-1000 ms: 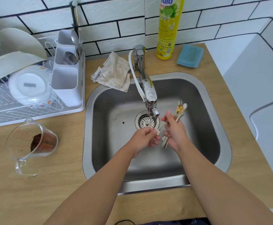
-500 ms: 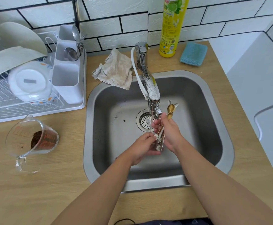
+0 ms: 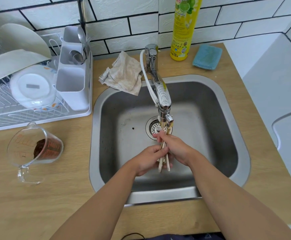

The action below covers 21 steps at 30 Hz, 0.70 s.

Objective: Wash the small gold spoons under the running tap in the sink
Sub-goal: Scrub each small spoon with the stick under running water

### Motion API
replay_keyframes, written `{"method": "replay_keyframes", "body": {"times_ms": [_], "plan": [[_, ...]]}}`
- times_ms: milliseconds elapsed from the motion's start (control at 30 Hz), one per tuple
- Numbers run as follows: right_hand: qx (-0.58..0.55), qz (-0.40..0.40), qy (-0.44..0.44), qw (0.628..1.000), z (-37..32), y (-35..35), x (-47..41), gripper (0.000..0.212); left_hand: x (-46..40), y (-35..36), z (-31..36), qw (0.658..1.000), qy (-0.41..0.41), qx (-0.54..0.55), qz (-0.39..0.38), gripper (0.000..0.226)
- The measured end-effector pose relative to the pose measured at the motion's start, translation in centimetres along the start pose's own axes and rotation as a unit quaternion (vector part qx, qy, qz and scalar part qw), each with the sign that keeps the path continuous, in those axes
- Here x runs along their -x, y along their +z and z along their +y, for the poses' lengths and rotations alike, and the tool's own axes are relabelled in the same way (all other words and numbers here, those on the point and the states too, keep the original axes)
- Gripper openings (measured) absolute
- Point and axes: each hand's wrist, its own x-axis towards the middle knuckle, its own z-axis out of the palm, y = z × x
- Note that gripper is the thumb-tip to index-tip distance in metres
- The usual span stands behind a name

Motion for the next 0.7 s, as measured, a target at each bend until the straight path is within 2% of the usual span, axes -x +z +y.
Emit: {"method": "replay_keyframes", "body": {"times_ms": [100,167,300,433,567,700], "plan": [[0.040,-0.026,-0.012,0.999,0.1,-0.2,0.2,0.040,0.6,-0.7,-0.1,0.999,0.004,-0.034,-0.003,0.014],[0.021,0.002,-0.042,0.999,0.3,-0.6,-0.2,0.036,1.1,-1.5,-0.3,0.999,0.003,-0.054,-0.008,0.010],[-0.068,0.013,-0.089,0.994,0.0,-0.9,-0.2,0.070,1.8,-2.9,-0.4,0.999,-0.026,-0.044,-0.010,0.008],[-0.034,0.039,-0.114,0.992,0.0,-0.4,0.0,0.063,1.7,-2.8,-0.2,0.998,-0.059,-0.013,-0.007,0.011],[-0.032,0.063,-0.113,0.991,-0.1,-0.3,0.0,0.061,1.6,-2.5,-0.1,0.999,-0.044,-0.023,0.013,0.030],[-0.027,0.051,-0.112,0.992,0.1,0.0,-0.2,0.050,1.7,-2.6,-0.2,0.999,-0.046,-0.011,0.014,0.023]]}}
